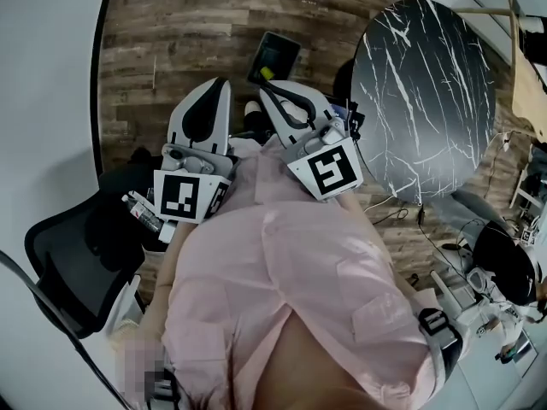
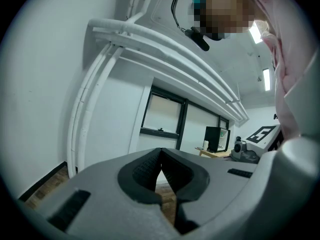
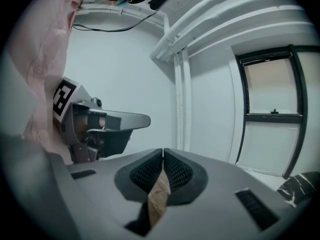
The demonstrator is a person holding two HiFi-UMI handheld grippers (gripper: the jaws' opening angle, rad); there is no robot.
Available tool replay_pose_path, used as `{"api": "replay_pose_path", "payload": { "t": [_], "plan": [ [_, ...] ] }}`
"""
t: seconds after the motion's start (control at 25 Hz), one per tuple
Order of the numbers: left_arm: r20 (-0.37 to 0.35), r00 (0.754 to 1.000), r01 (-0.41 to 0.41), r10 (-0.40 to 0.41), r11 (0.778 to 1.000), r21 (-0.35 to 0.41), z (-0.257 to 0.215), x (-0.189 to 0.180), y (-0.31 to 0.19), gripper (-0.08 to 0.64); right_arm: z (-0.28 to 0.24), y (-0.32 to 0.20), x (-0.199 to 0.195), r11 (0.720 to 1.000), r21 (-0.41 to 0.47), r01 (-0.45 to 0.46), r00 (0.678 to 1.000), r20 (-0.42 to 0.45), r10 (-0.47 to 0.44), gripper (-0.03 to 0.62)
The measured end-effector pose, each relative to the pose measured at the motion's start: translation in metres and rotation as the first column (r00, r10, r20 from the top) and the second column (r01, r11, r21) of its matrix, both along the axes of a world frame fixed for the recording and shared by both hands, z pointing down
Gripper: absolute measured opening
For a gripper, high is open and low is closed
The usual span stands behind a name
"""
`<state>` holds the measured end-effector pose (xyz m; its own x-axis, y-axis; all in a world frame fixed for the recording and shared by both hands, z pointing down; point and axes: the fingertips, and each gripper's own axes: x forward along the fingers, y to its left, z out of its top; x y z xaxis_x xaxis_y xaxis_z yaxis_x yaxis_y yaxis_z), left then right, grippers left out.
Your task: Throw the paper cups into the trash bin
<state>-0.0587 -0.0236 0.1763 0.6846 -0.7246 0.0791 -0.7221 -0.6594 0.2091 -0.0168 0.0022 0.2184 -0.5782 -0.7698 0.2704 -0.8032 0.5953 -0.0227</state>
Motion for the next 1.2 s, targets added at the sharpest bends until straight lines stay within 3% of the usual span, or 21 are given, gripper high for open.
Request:
{"api": "replay_pose_path", "payload": {
  "t": [1.2],
  "plan": [
    [0.008, 1.000, 0.016, -0.016, 1.000, -0.012, 0.003, 0.005, -0.017, 0.014, 0.004, -0.018, 0.010, 1.000, -0.015, -0.010, 1.000, 0.015, 0.010, 0.031]
  ]
}}
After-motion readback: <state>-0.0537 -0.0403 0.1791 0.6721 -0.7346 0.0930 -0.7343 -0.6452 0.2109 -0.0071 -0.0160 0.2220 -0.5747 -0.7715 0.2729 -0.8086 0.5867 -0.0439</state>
